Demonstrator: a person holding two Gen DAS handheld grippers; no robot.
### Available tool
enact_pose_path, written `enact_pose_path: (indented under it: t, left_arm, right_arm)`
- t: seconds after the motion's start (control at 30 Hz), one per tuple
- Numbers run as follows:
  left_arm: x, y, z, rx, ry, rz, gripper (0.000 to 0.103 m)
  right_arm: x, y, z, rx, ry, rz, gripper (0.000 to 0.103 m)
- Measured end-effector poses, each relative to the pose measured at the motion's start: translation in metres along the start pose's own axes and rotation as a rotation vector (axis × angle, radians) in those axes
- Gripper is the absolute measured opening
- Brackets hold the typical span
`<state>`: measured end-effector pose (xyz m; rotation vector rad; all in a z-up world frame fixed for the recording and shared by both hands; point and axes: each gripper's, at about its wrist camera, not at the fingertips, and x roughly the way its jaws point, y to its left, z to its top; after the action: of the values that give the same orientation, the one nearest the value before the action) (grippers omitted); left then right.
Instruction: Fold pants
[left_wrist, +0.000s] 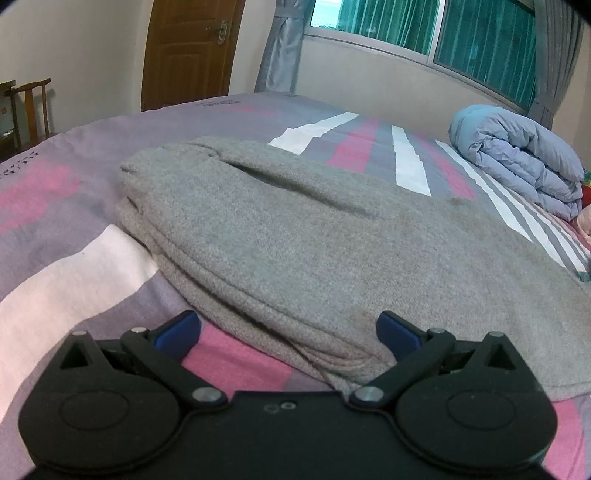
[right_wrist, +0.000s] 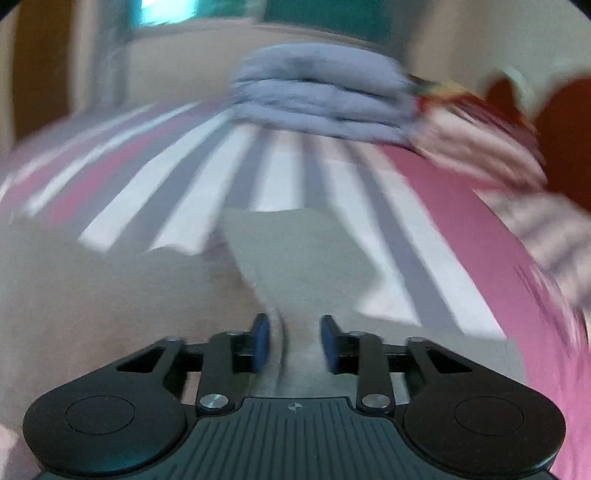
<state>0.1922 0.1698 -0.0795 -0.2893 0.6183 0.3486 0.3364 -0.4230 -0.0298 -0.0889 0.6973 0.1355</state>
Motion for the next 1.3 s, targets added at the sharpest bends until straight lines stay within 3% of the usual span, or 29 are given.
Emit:
enact_pose_path:
  t: [0.1,0.17,0.37,0.57,0.63,0.67,0.7,0.77,0.8,0.87,0.97,1.1,1.13,1.2,1.3]
  left_arm:
    - [0.000,0.000,-0.001,0.002,-0.004,0.000,0.097]
    - [0.000,-0.001,-0.001,0.001,-0.005,0.003,0.097]
    - [0.000,-0.003,0.000,-0.002,-0.004,0.013,0.097]
    - [0.001,-0.005,0.000,-0.001,-0.005,0.019,0.097]
    - [0.001,-0.005,0.000,-0.001,-0.005,0.019,0.097]
    - [0.001,-0.005,0.000,0.000,-0.005,0.020,0.097]
    - [0.001,-0.005,0.000,-0.001,-0.005,0.020,0.097]
    - [0.001,-0.005,0.000,-0.001,-0.004,0.021,0.097]
    - [0.001,-0.006,0.000,0.000,-0.004,0.022,0.097]
    - [0.001,-0.006,0.000,0.000,-0.004,0.022,0.097]
    - [0.001,-0.006,0.000,0.000,-0.004,0.023,0.097]
    - [0.002,-0.006,0.001,0.001,-0.003,0.026,0.097]
    - [0.002,-0.006,0.001,0.002,-0.003,0.027,0.097]
    - [0.002,-0.007,0.001,0.003,-0.003,0.028,0.097]
    - [0.002,-0.007,0.001,0.003,-0.004,0.028,0.097]
  right_arm:
    - [-0.016,-0.065,-0.030,0.319,0.046,0.016,0.030]
    - [-0.008,-0.092,-0.052,0.432,0.113,0.078,0.032]
    - [-0.019,-0.092,-0.037,0.342,0.009,0.117,0.042]
    - [-0.001,-0.059,-0.007,0.046,-0.052,0.092,0.043]
    - [-0.004,-0.052,-0.007,-0.039,-0.110,0.096,0.043]
    - [-0.005,-0.064,-0.007,0.026,-0.144,0.126,0.043]
    - [-0.007,-0.085,-0.007,0.175,-0.176,0.176,0.042]
    - [-0.010,-0.143,-0.030,0.595,-0.239,0.201,0.042]
    - [-0.002,-0.169,-0.049,0.787,-0.224,0.185,0.042]
    - [0.018,-0.200,-0.083,0.968,-0.138,0.186,0.042]
    - [0.025,-0.219,-0.113,1.035,-0.136,0.267,0.042]
    - [0.033,-0.228,-0.116,1.076,-0.135,0.313,0.042]
    - [0.037,-0.228,-0.113,1.072,-0.121,0.309,0.034]
    - [0.036,-0.232,-0.103,1.044,-0.086,0.278,0.004]
    - [0.014,-0.234,-0.089,1.027,-0.115,0.288,0.004]
